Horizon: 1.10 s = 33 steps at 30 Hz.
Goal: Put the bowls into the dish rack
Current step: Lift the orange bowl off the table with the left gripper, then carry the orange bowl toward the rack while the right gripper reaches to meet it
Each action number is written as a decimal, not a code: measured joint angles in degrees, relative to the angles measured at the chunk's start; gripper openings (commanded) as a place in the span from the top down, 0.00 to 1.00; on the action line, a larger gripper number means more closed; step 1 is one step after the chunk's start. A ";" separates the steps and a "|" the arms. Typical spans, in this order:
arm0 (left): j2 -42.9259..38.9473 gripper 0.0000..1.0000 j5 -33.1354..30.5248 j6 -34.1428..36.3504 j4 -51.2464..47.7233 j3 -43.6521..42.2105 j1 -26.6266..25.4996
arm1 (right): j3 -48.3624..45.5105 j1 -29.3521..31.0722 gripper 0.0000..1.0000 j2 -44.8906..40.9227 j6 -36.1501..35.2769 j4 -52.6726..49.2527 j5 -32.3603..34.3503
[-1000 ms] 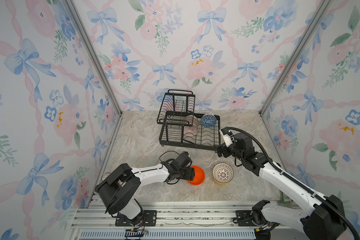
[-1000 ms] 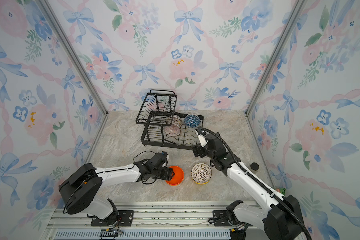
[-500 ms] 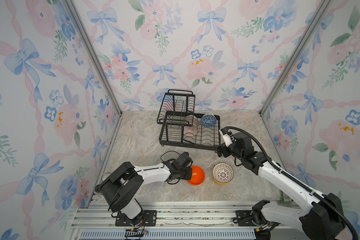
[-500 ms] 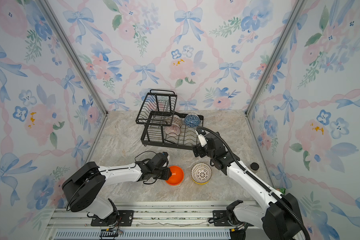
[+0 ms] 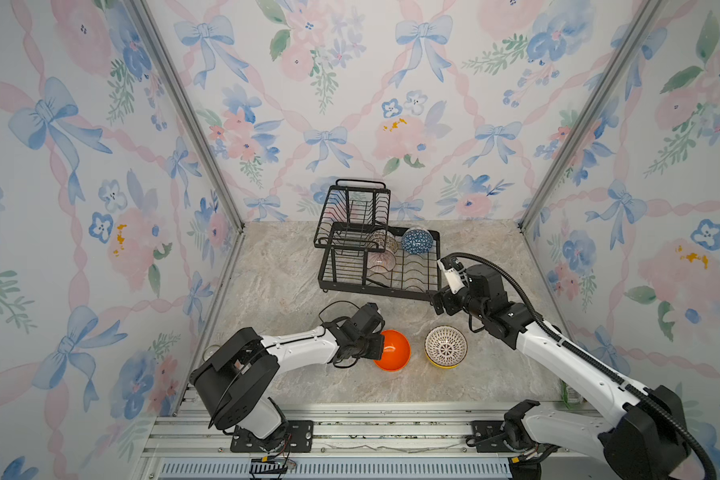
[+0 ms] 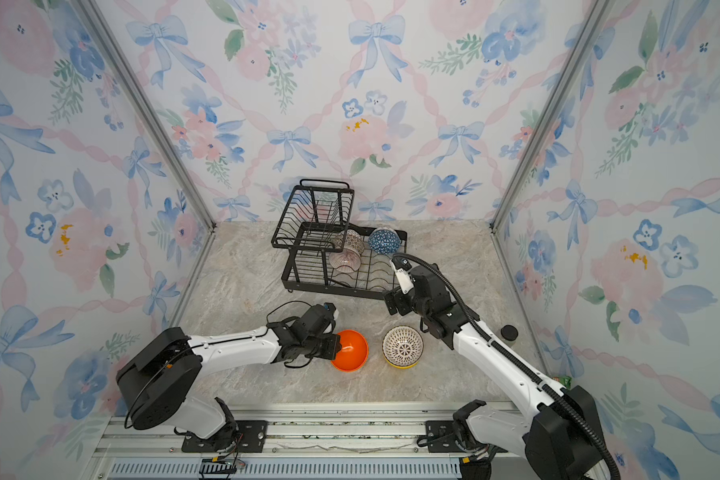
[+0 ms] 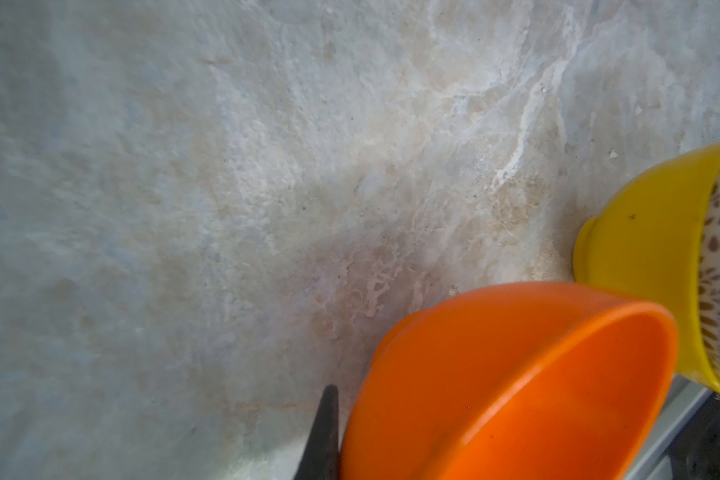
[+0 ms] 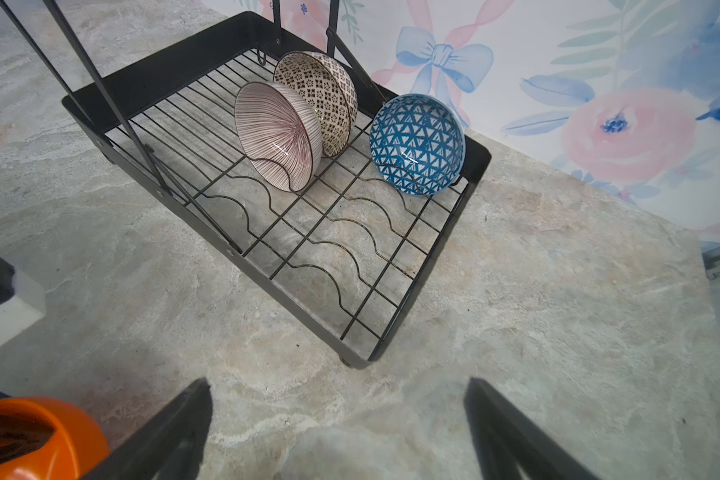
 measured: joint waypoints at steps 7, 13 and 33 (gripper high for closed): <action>-7.04 1.00 -1.64 1.64 -3.21 0.52 0.00 | 0.72 0.00 0.03 -1.92 0.46 -2.29 -1.14; -11.52 1.00 -3.23 3.67 -4.35 2.86 0.00 | 3.06 0.11 0.03 -4.15 2.12 -4.57 -2.51; -15.93 1.00 -11.89 11.02 -5.01 14.16 0.00 | 15.96 6.82 0.03 -6.51 14.23 -12.11 -11.15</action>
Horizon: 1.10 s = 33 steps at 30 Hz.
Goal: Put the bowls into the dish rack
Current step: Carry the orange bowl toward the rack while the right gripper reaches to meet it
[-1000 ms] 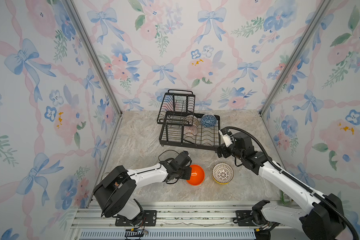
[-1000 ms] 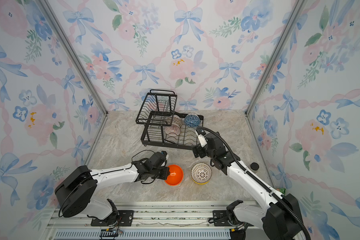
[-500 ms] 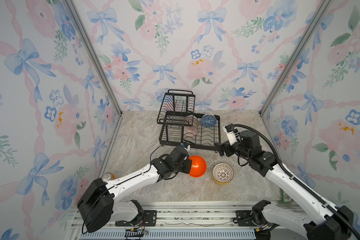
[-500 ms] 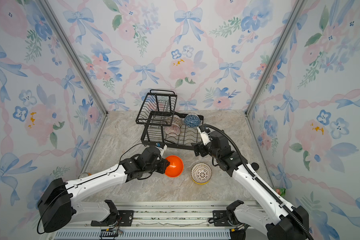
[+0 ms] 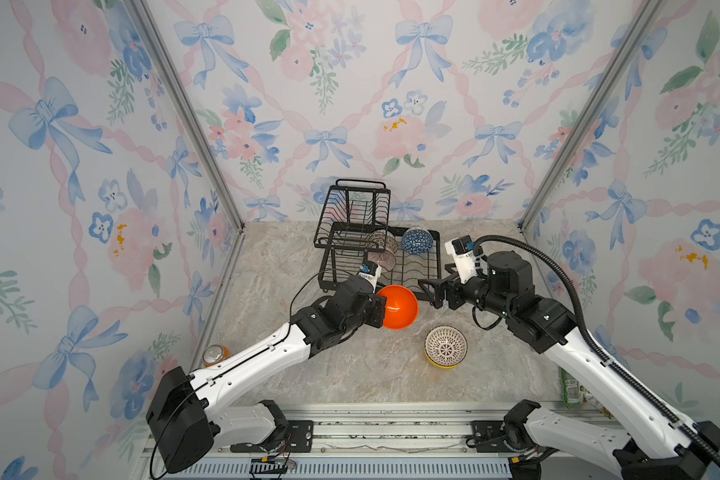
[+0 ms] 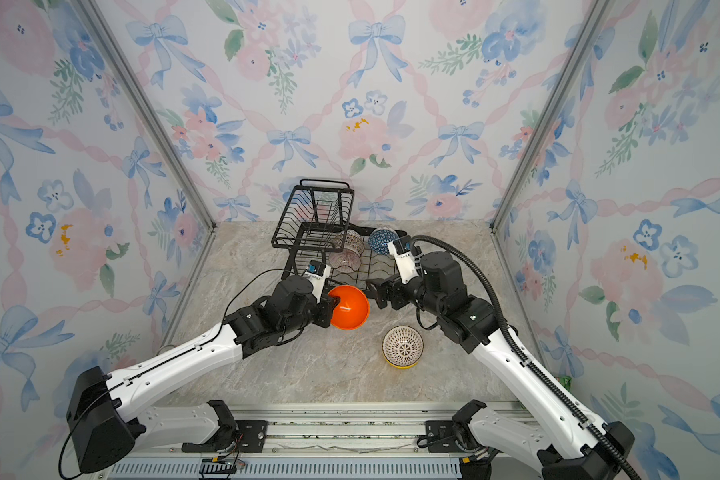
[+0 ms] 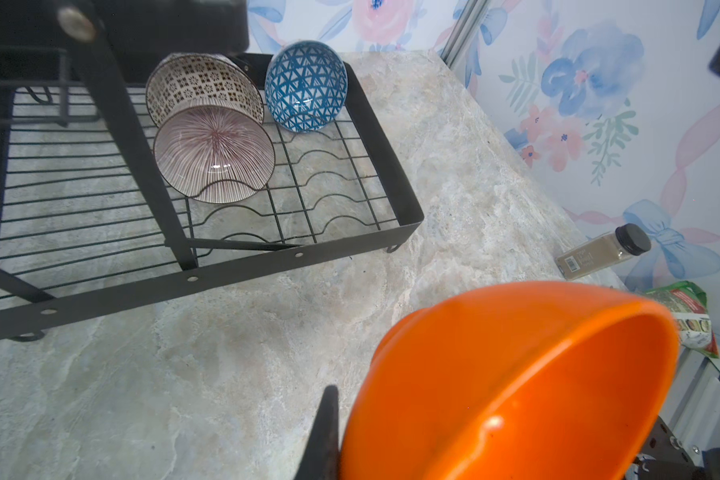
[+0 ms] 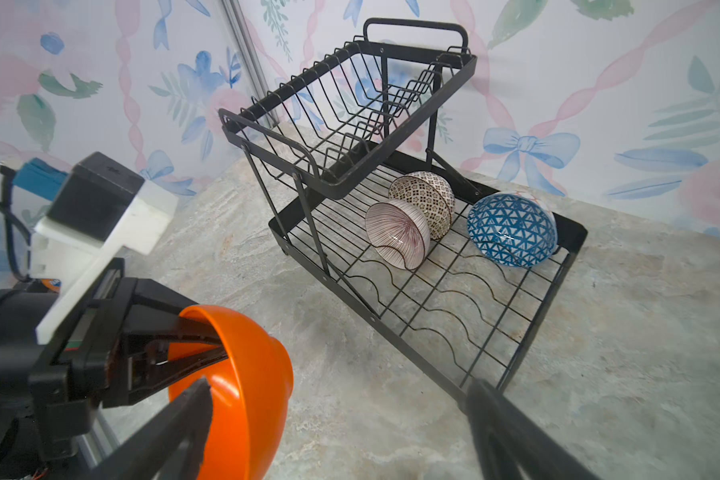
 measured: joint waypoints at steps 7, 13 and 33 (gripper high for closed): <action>0.00 1.00 -2.99 1.20 -0.37 3.32 0.00 | 2.36 2.21 0.03 3.10 2.29 -0.42 0.07; 0.04 1.00 -5.49 1.49 -0.35 5.40 0.00 | 2.38 3.19 0.02 4.46 3.15 -0.87 1.42; 3.82 1.00 -9.11 2.08 -0.20 8.81 -3.32 | 2.95 3.54 0.13 8.79 7.67 -1.66 5.88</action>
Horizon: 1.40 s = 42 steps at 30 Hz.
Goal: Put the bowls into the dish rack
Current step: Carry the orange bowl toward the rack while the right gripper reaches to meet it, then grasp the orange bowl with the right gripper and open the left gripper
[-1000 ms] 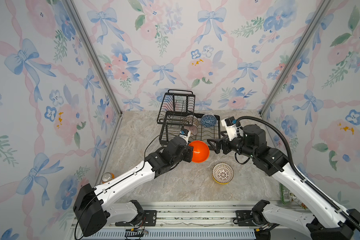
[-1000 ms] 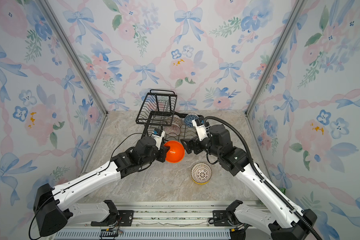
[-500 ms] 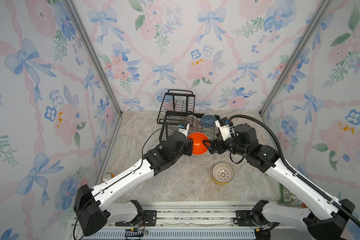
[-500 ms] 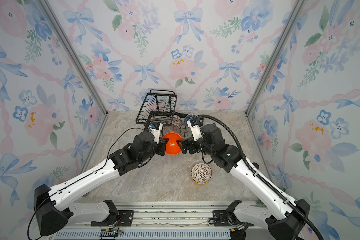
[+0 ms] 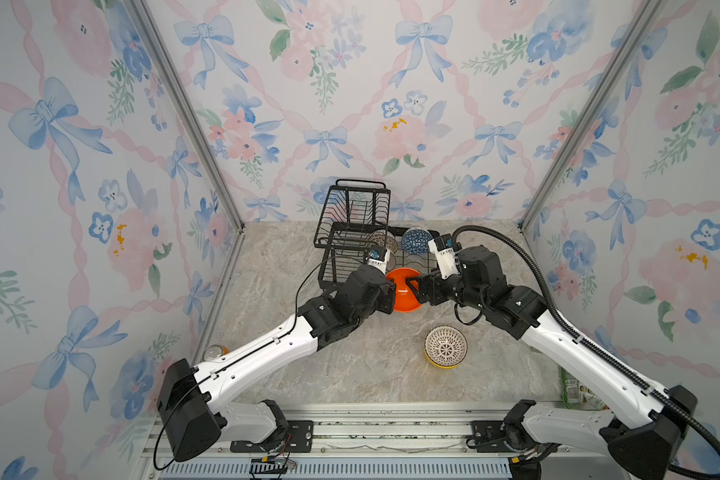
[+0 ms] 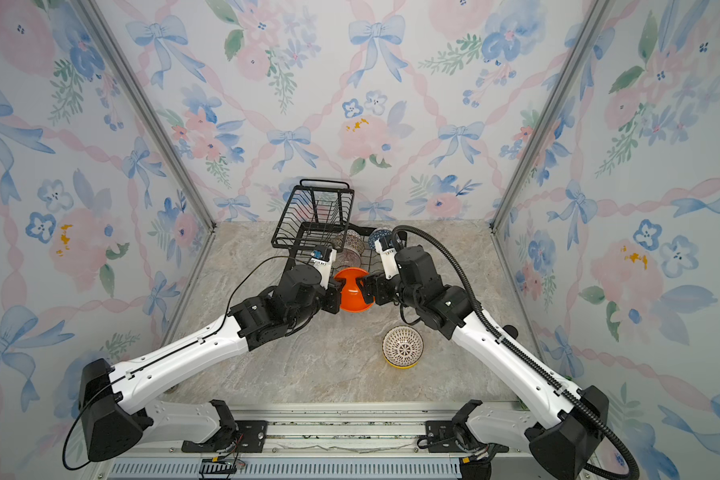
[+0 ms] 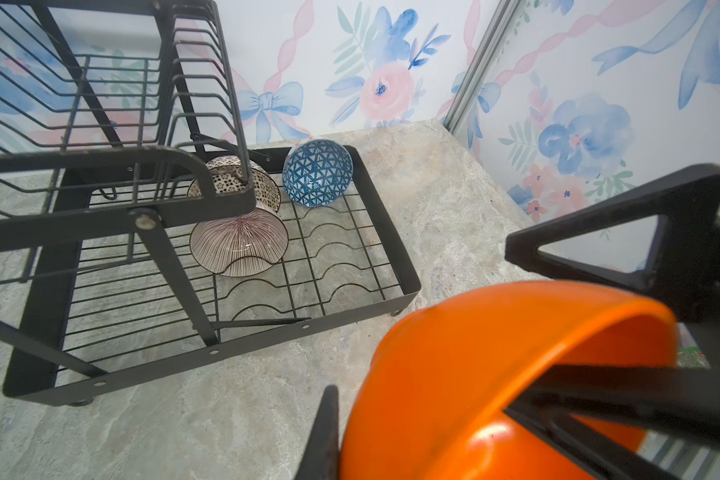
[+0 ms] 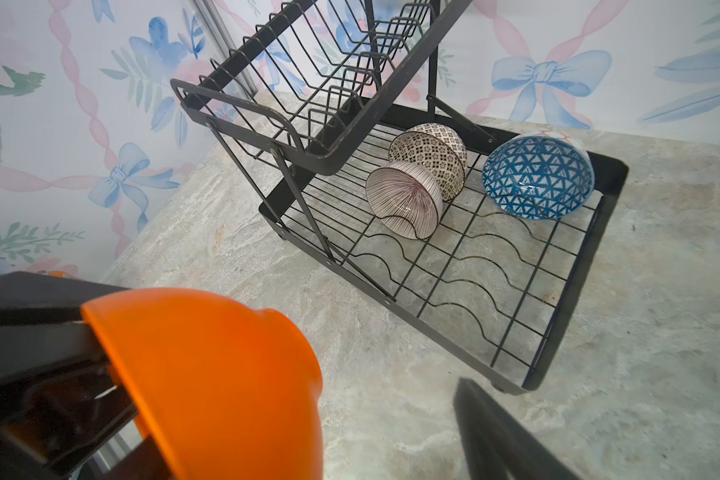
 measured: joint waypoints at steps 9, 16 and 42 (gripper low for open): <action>0.02 1.00 -0.22 0.02 0.42 0.00 0.00 | 0.00 0.00 0.22 1.16 0.09 -0.66 0.00; 0.35 1.00 0.70 0.02 1.75 0.04 0.00 | 0.00 0.00 0.34 1.62 0.42 -0.68 0.00; 1.03 1.00 5.44 -1.70 6.54 -2.49 0.07 | -0.04 1.22 0.93 1.70 -2.23 -2.10 1.38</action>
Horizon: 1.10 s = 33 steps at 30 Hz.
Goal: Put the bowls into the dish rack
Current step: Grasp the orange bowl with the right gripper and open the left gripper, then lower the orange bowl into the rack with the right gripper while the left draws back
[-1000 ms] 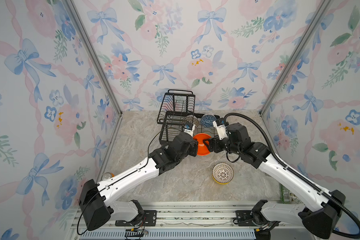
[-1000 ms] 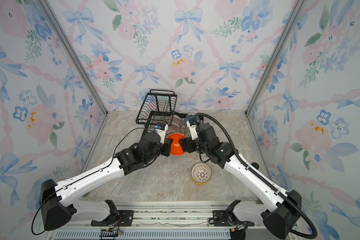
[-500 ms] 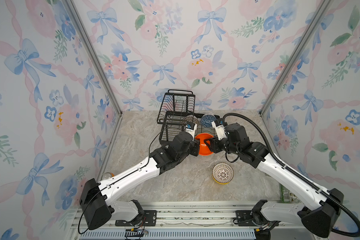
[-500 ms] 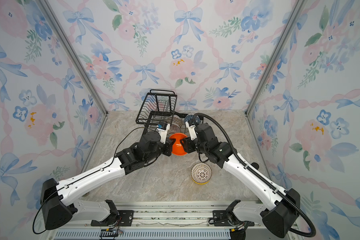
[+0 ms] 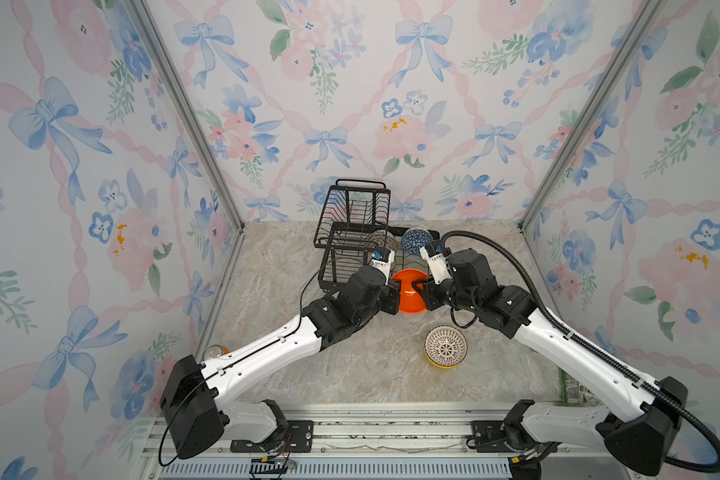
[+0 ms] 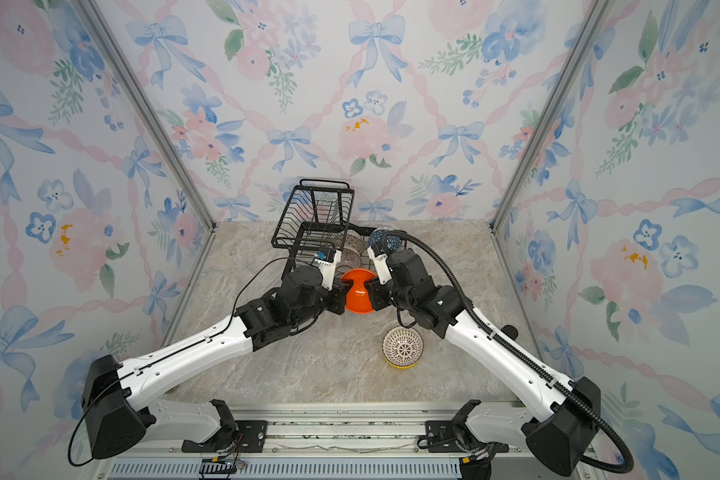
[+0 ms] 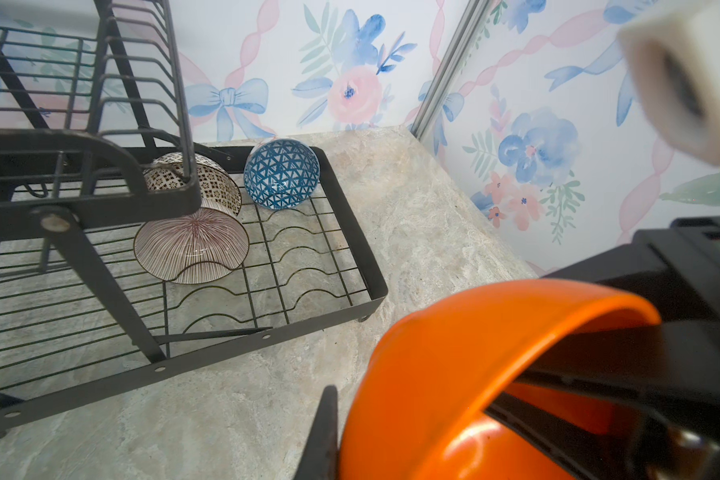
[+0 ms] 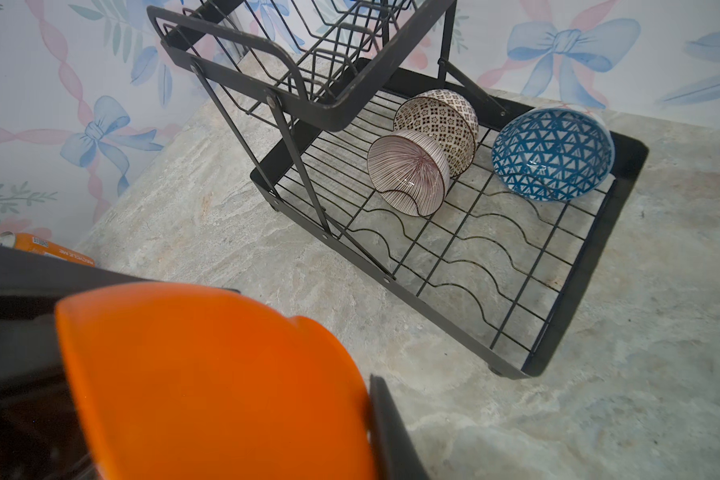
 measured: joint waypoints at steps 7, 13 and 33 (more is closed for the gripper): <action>-1.40 0.40 2.67 0.98 -0.20 -0.85 1.16 | 0.07 -0.76 1.00 0.00 -0.48 -0.39 0.68; -4.44 0.02 4.52 2.86 -3.23 -0.87 3.74 | 1.51 -2.69 1.00 0.63 -2.60 -1.57 3.02; -14.64 0.02 7.58 3.91 -9.99 -9.11 13.66 | 3.48 -11.21 1.00 17.75 -30.27 24.04 19.65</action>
